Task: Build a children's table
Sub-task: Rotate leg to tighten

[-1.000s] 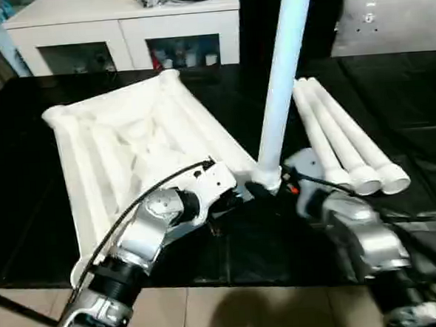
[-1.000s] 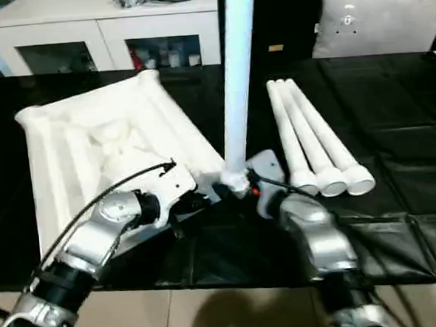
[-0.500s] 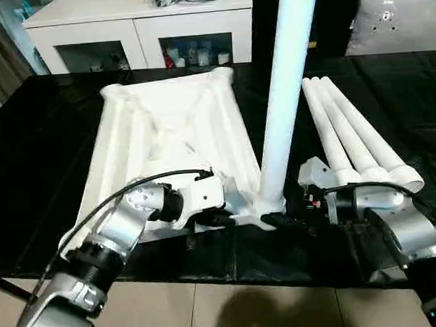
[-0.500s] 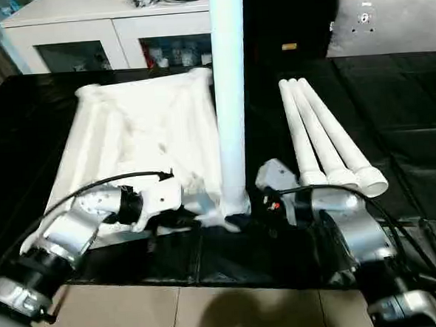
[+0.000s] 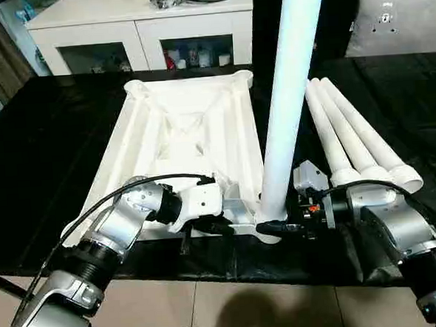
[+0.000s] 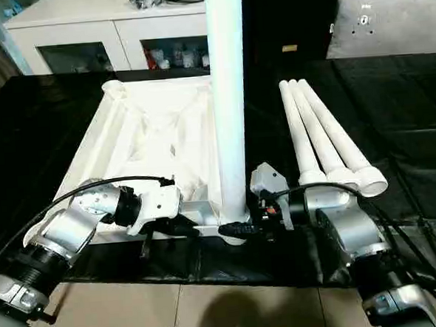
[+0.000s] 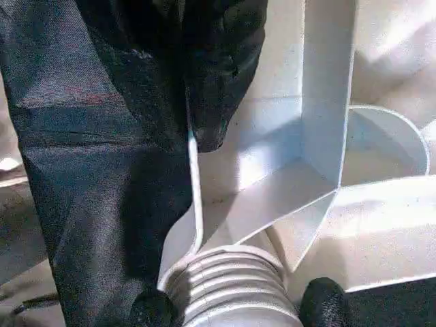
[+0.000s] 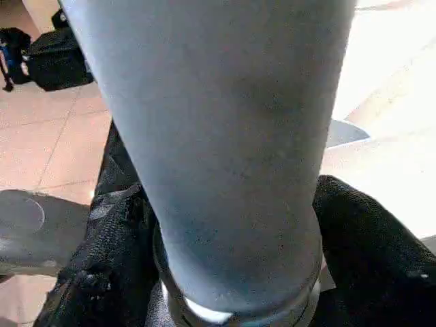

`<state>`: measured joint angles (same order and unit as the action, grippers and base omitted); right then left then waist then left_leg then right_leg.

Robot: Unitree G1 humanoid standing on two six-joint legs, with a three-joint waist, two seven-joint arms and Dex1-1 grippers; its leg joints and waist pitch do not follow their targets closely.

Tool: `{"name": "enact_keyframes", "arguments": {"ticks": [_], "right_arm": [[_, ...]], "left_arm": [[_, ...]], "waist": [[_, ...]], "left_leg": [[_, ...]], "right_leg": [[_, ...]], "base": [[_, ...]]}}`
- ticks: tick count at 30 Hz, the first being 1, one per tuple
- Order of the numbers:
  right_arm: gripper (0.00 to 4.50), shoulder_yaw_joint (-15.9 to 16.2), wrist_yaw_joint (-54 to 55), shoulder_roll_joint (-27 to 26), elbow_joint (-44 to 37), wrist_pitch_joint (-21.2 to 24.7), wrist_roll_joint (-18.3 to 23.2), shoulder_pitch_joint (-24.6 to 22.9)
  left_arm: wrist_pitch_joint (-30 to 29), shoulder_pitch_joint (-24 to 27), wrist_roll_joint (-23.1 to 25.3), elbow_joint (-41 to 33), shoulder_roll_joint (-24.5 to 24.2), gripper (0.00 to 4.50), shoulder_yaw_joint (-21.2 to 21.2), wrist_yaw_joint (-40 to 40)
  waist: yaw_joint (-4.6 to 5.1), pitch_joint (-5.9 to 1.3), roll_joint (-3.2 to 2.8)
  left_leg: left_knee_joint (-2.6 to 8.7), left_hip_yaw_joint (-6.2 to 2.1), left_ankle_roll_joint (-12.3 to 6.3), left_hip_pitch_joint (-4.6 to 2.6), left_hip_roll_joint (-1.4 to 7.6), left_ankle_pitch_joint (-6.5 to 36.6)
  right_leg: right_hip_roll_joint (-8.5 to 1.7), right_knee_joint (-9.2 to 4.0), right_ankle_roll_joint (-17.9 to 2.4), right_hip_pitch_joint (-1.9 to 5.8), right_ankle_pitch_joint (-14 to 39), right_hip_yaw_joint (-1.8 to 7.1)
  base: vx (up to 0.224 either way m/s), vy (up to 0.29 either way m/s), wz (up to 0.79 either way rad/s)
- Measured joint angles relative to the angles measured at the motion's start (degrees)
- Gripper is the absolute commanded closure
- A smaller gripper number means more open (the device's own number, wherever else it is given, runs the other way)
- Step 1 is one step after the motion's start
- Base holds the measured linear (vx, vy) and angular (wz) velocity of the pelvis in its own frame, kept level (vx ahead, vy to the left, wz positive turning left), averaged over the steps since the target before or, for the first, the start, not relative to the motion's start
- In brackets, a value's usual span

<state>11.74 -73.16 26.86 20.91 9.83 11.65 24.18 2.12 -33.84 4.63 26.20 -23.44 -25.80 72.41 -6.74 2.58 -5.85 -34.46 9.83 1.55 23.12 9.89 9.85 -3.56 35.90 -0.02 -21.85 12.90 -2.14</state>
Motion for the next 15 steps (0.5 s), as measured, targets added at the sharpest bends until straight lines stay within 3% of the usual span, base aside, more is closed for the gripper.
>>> {"name": "enact_keyframes", "arguments": {"ticks": [4, 11, 15], "right_arm": [[1.66, -0.01, -0.46, -0.01, 0.00, 0.73, 0.24, 0.00], [1.76, -0.89, 0.57, -1.29, -0.34, 1.34, 1.17, -1.34], [1.76, -2.47, 5.28, -4.95, -0.47, 2.58, 1.31, -2.32]], "left_arm": [[0.36, 0.00, -0.07, 0.18, -0.01, 4.50, 0.00, 0.05], [0.35, 0.20, -0.51, 0.47, -0.14, 4.50, 0.29, 0.18], [-3.04, 2.23, -1.19, -1.28, 0.12, 4.50, 2.42, -1.38]], "waist": [[-0.02, 0.00, 0.00], [0.05, -0.02, 0.02], [0.69, -0.10, 0.13]], "left_leg": [[0.00, 0.00, 0.00, 0.00, 0.00, 0.00], [0.00, 0.01, 0.00, -0.03, 0.02, 0.00], [0.01, 0.01, 0.05, -0.16, 0.06, -0.07]], "right_leg": [[0.00, 0.00, 0.00, 0.00, 0.00, -0.01], [0.00, 0.02, 0.00, 0.00, 0.00, -0.01], [0.04, 0.17, -0.02, 0.00, 0.00, 0.02]], "base": [[0.000, 0.000, 0.00], [0.000, 0.000, 0.00], [0.000, 0.000, 0.00]]}}
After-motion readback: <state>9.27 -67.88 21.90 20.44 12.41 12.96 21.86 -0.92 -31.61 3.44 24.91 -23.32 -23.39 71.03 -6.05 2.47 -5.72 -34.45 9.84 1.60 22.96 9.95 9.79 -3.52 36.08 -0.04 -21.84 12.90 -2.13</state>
